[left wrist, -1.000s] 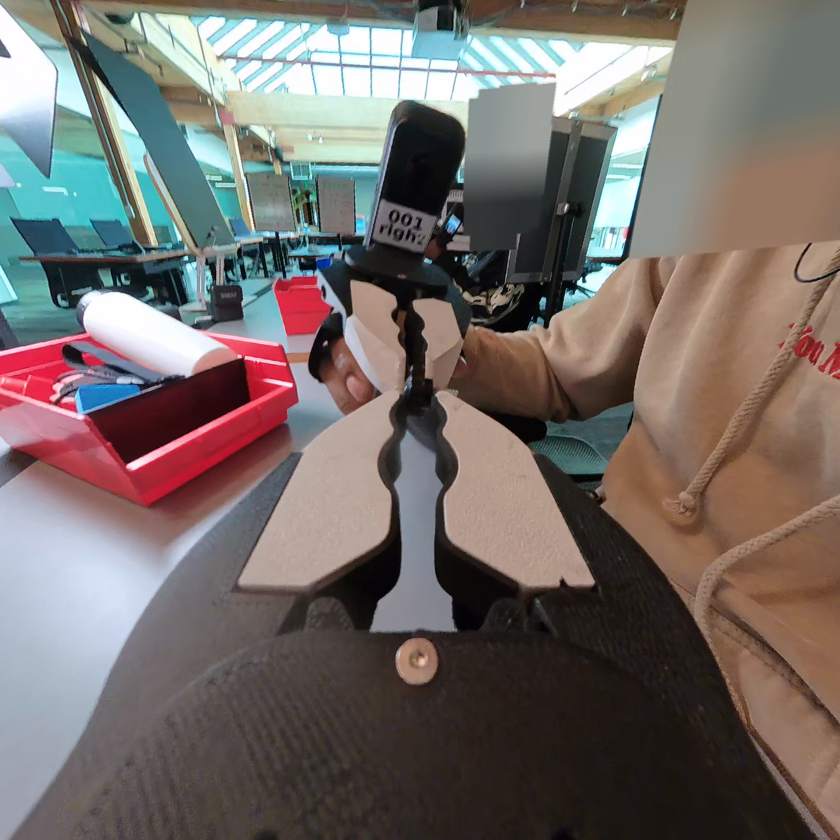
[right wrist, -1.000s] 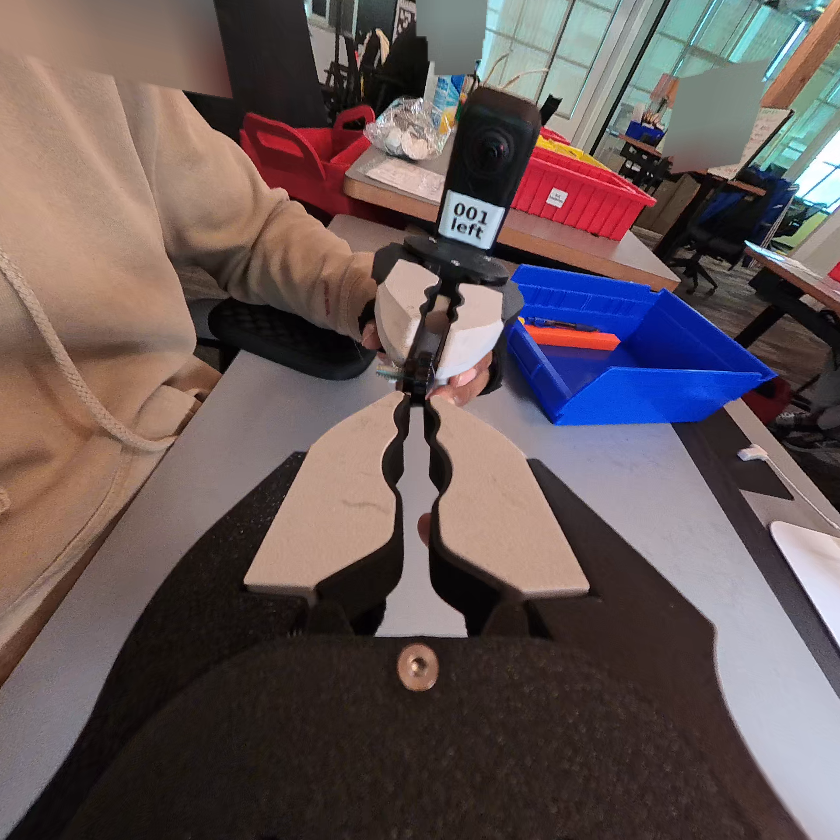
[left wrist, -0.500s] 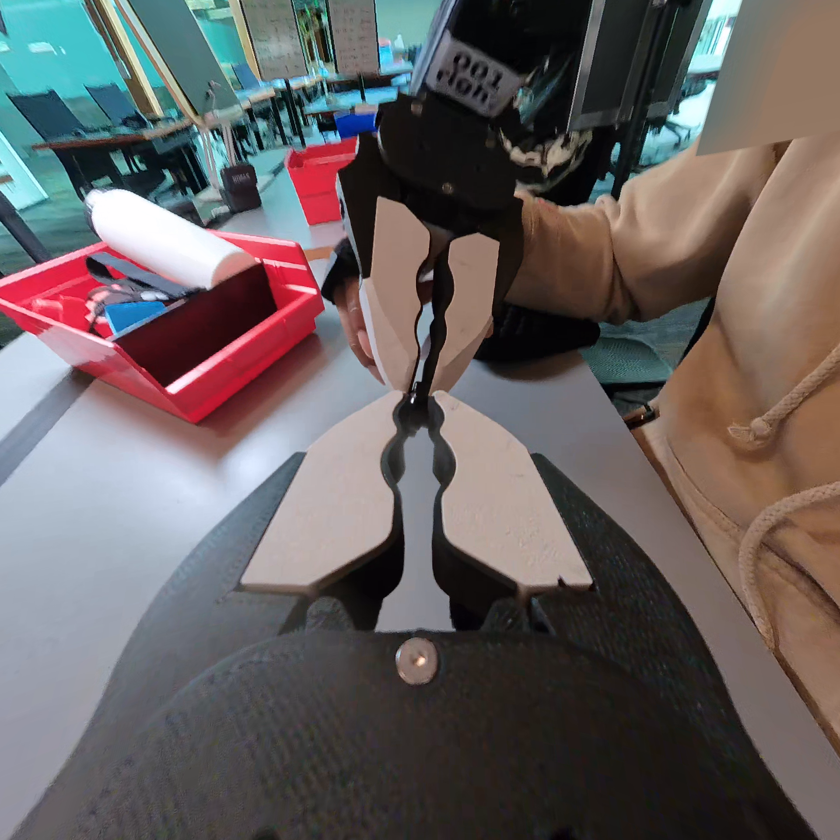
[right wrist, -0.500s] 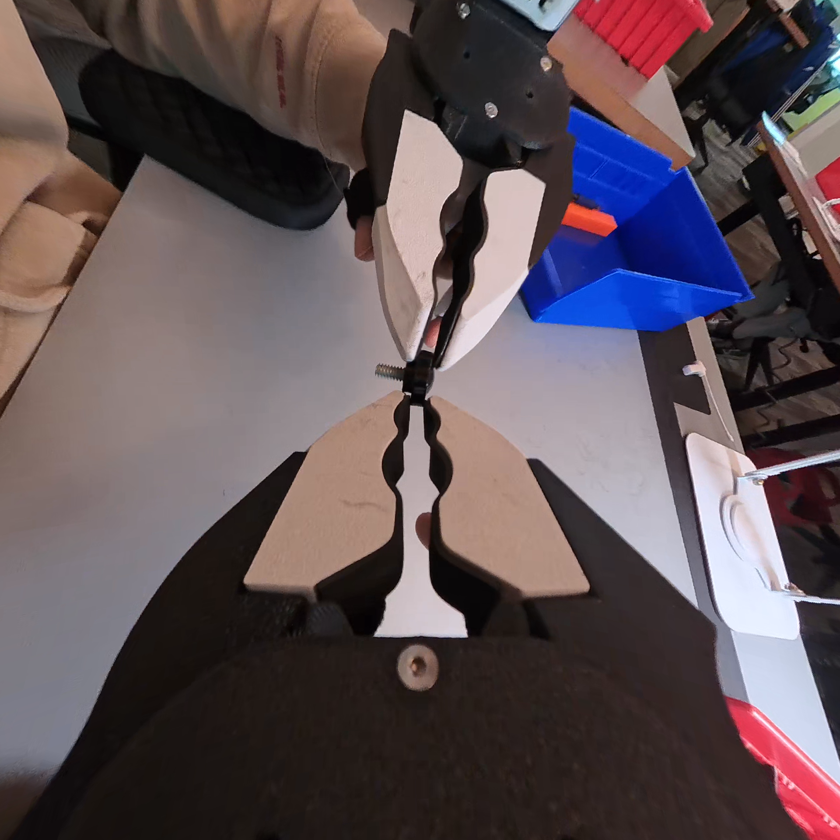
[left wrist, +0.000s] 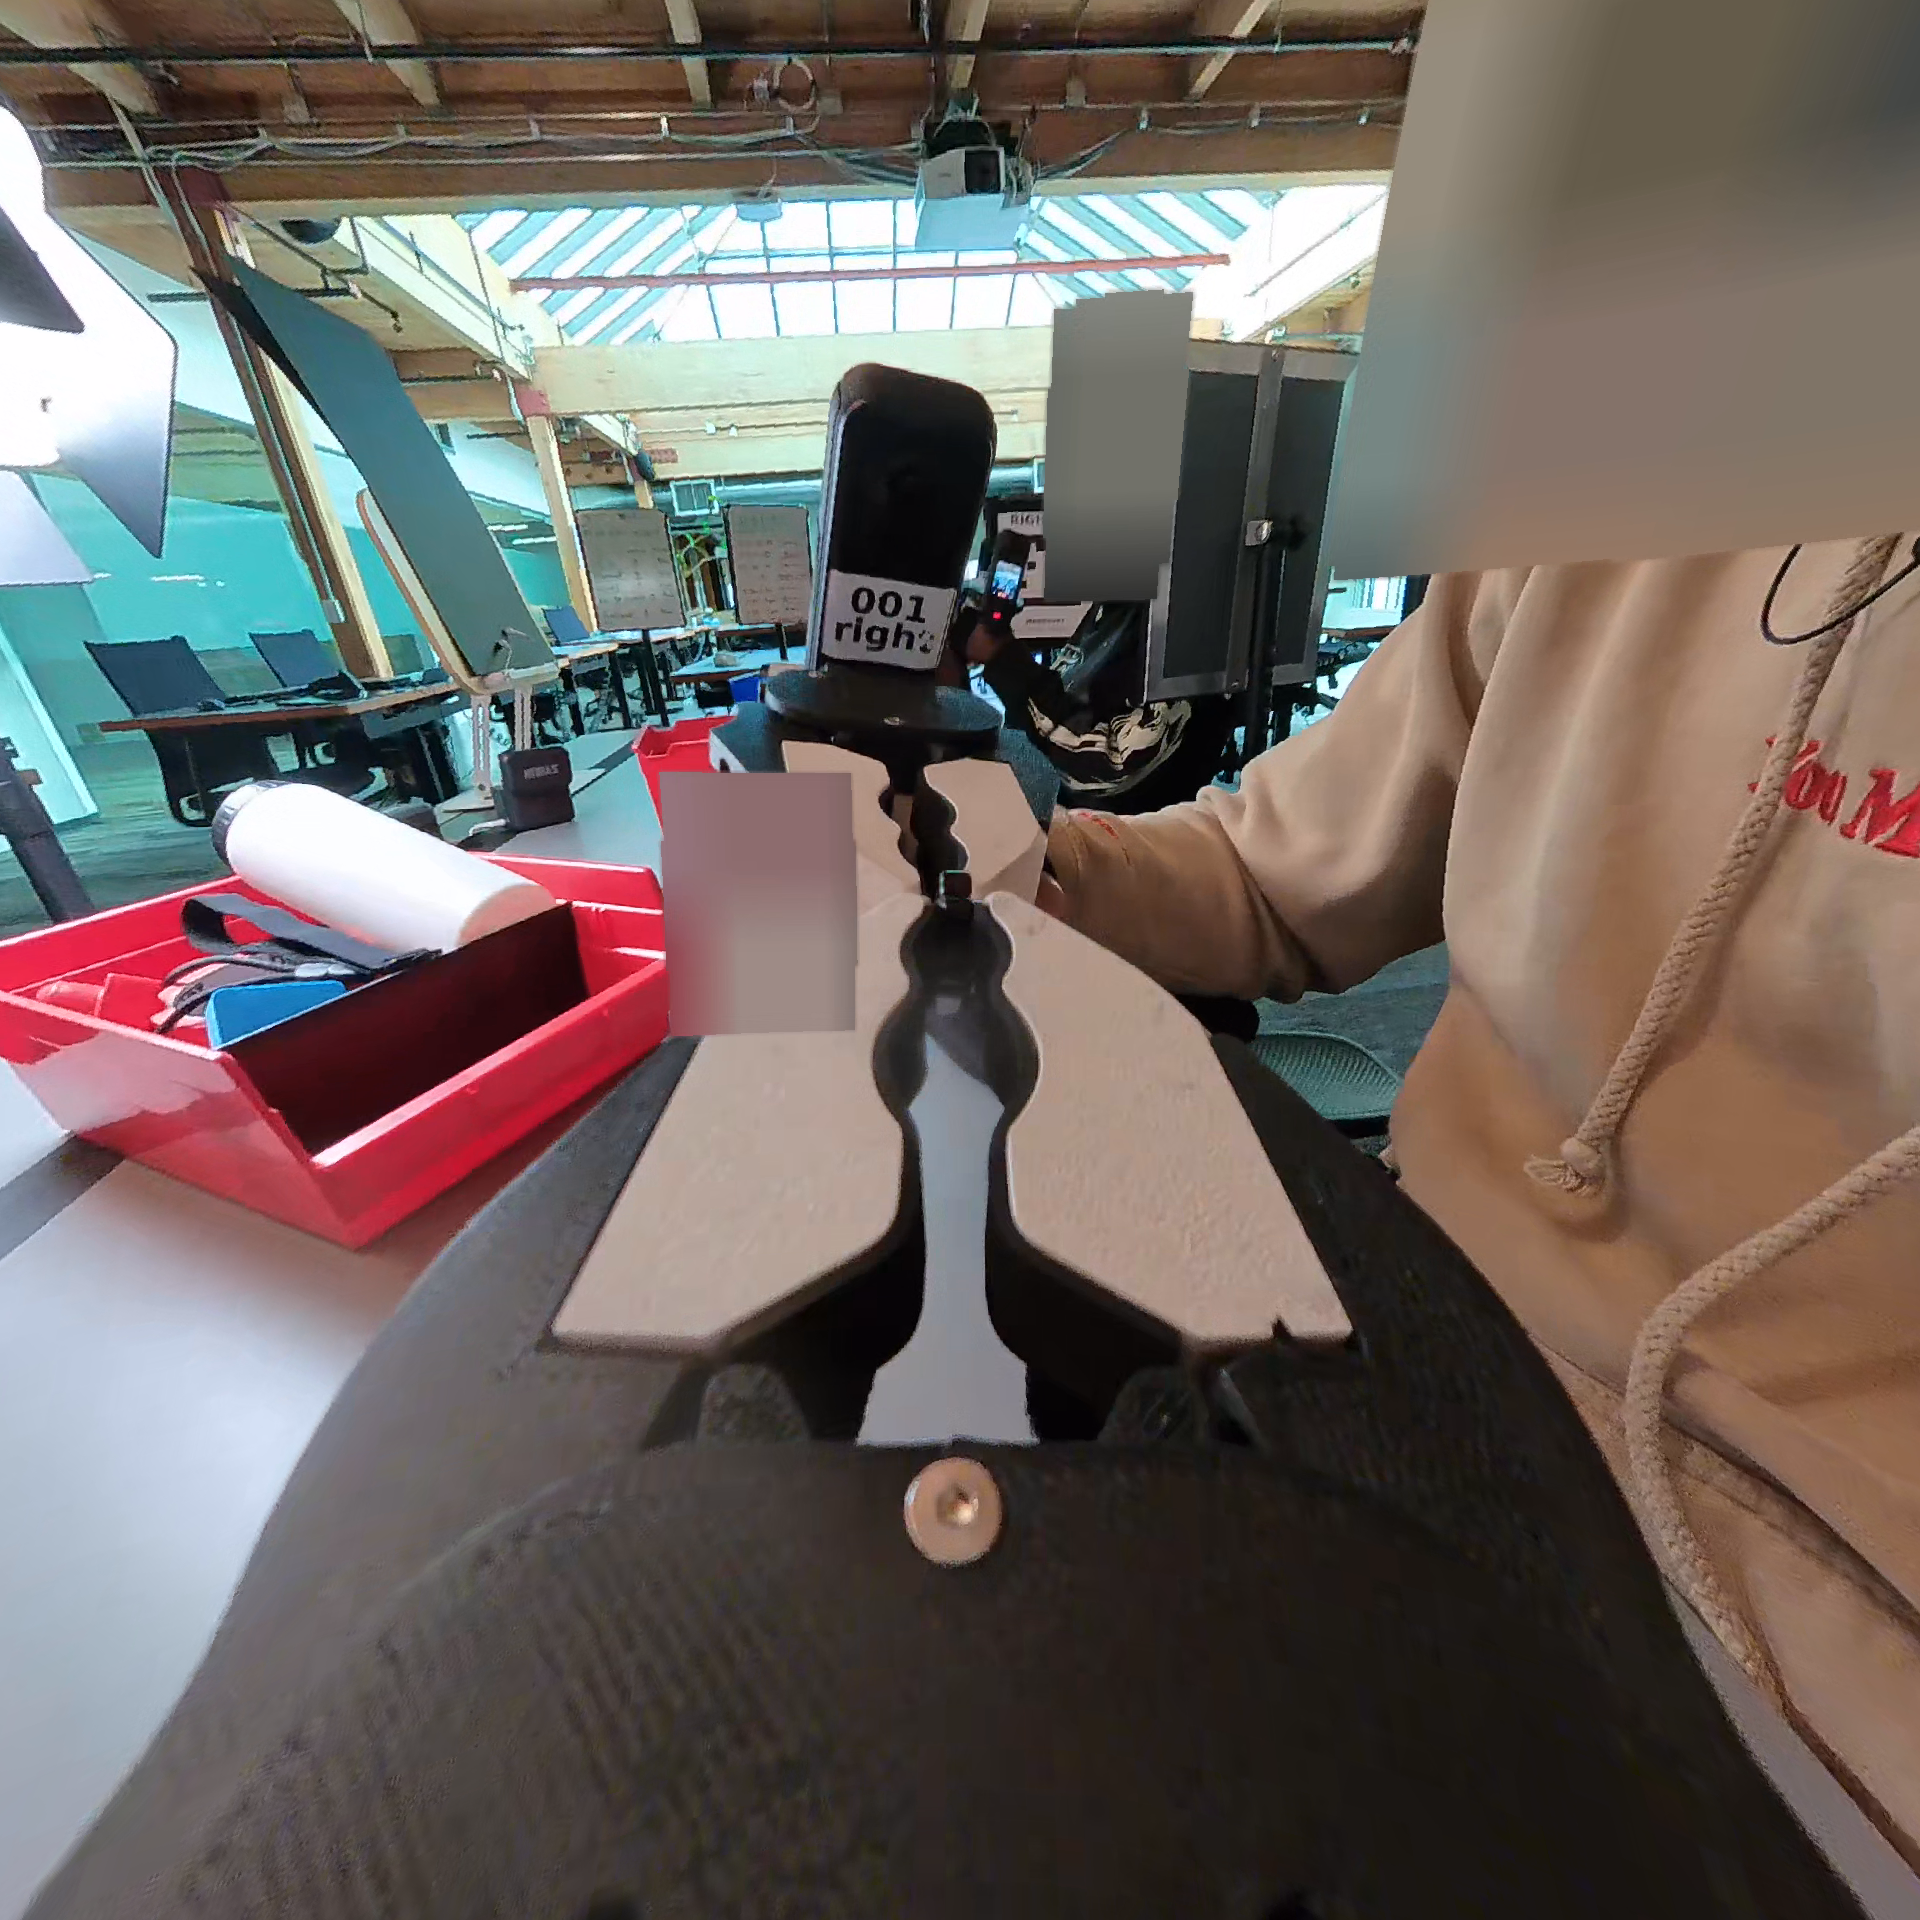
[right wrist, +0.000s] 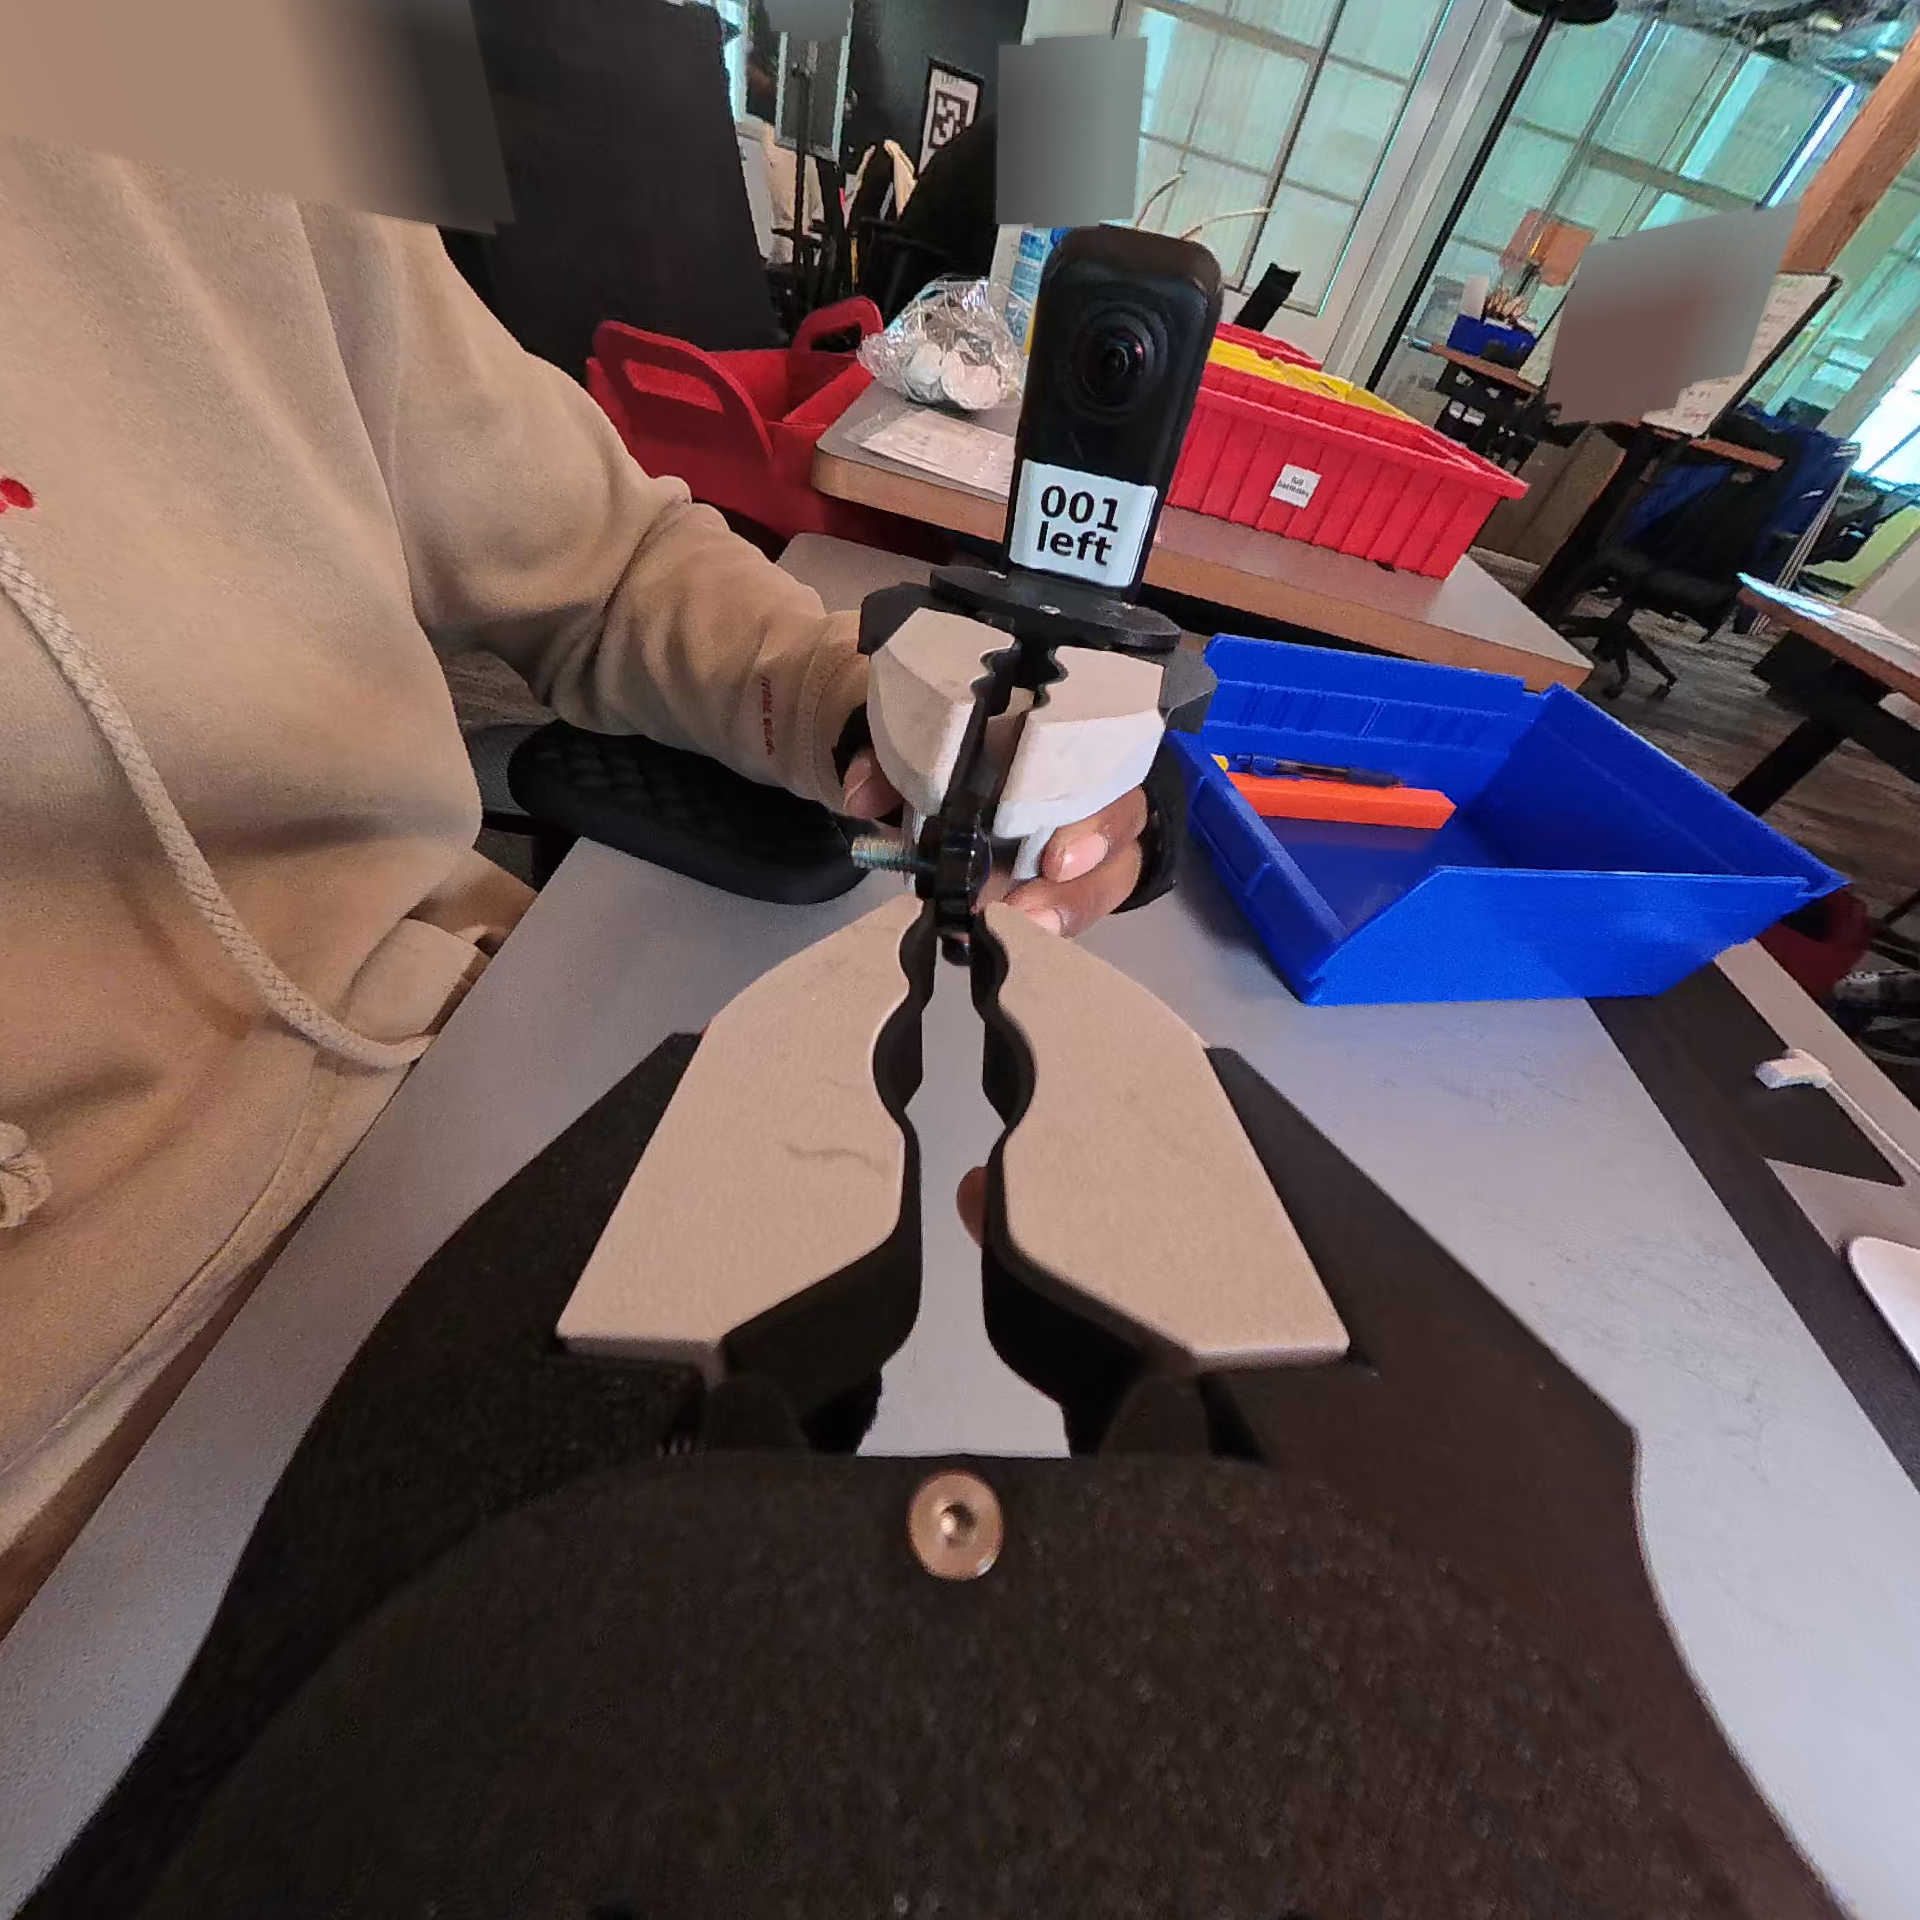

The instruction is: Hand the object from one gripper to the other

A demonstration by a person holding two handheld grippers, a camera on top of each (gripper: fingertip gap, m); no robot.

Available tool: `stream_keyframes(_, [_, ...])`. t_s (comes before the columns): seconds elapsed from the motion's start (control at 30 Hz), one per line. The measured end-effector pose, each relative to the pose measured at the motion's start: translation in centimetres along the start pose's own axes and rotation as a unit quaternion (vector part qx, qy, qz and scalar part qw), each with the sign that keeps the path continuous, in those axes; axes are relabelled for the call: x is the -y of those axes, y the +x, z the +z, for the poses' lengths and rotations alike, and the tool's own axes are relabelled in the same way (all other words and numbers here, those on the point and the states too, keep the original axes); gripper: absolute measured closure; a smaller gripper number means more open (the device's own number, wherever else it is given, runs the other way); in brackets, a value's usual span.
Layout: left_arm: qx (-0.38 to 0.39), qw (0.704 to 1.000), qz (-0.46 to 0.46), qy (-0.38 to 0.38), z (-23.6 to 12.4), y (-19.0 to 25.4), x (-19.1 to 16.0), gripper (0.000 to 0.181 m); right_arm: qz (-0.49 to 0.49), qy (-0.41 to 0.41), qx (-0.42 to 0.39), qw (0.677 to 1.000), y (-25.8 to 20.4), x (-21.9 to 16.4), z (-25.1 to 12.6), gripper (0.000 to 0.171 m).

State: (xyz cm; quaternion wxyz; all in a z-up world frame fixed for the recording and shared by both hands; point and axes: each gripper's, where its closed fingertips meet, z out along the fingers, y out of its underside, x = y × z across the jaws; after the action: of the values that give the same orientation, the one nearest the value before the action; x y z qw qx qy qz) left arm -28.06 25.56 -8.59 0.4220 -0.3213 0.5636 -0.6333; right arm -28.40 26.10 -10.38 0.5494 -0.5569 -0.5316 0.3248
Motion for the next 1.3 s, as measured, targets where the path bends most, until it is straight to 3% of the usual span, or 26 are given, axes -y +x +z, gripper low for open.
stream_keyframes(0.1, [0.012, 0.999, -0.008, -0.040, -0.1, -0.6, -0.9, 0.175, 0.002, -0.030, -0.003, 1.000, 0.3, -0.7, -0.3, 0.166])
stream_keyframes(0.27, [0.034, 0.989, -0.030, -0.139, -0.2, -1.5, -3.3, 0.158, -0.055, -0.162, -0.041, 0.984, 1.0, -3.8, -0.7, 0.166])
stream_keyframes(0.4, [0.041, 0.979, -0.020, -0.198, 0.1, -1.4, -5.3, 0.168, -0.084, -0.214, -0.045, 0.972, 0.6, -5.0, -0.3, 0.166])
stream_keyframes(0.5, [0.053, 0.982, -0.027, -0.177, 0.3, -1.8, -4.8, 0.168, -0.087, -0.205, -0.056, 0.973, 1.0, -4.9, -0.5, 0.166])
stream_keyframes(0.6, [0.104, 0.987, -0.064, -0.104, -0.1, -3.6, -2.9, 0.169, -0.073, -0.138, -0.106, 0.982, 2.9, -3.1, -1.0, 0.165])
stream_keyframes(0.73, [0.165, 0.966, -0.195, -0.042, -1.1, -6.4, -2.5, 0.169, -0.105, -0.058, -0.152, 0.981, 3.8, -0.5, -1.3, 0.155])
stream_keyframes(0.87, [0.159, 0.938, -0.307, -0.026, -1.1, -6.7, -3.3, 0.169, -0.220, -0.120, -0.202, 0.947, 4.1, -1.8, 0.0, 0.152])
stream_keyframes(0.97, [0.154, 0.922, -0.355, -0.016, -1.0, -6.7, -3.7, 0.170, -0.251, -0.133, -0.230, 0.931, 4.8, -2.3, 0.2, 0.165])
stream_keyframes(1.13, [0.119, 0.911, -0.395, 0.002, -0.8, -6.3, -3.4, 0.170, -0.201, -0.112, -0.212, 0.950, 4.6, -1.8, 0.0, 0.166])
stream_keyframes(1.2, [0.097, 0.924, -0.369, 0.007, -0.8, -6.0, -2.7, 0.163, -0.128, -0.070, -0.190, 0.971, 4.5, -1.1, -0.4, 0.166])
stream_keyframes(1.3, [0.092, 0.962, -0.253, -0.033, -0.8, -5.2, -2.0, 0.151, 0.035, -0.009, -0.129, 0.991, 4.6, -0.4, -1.4, 0.166])
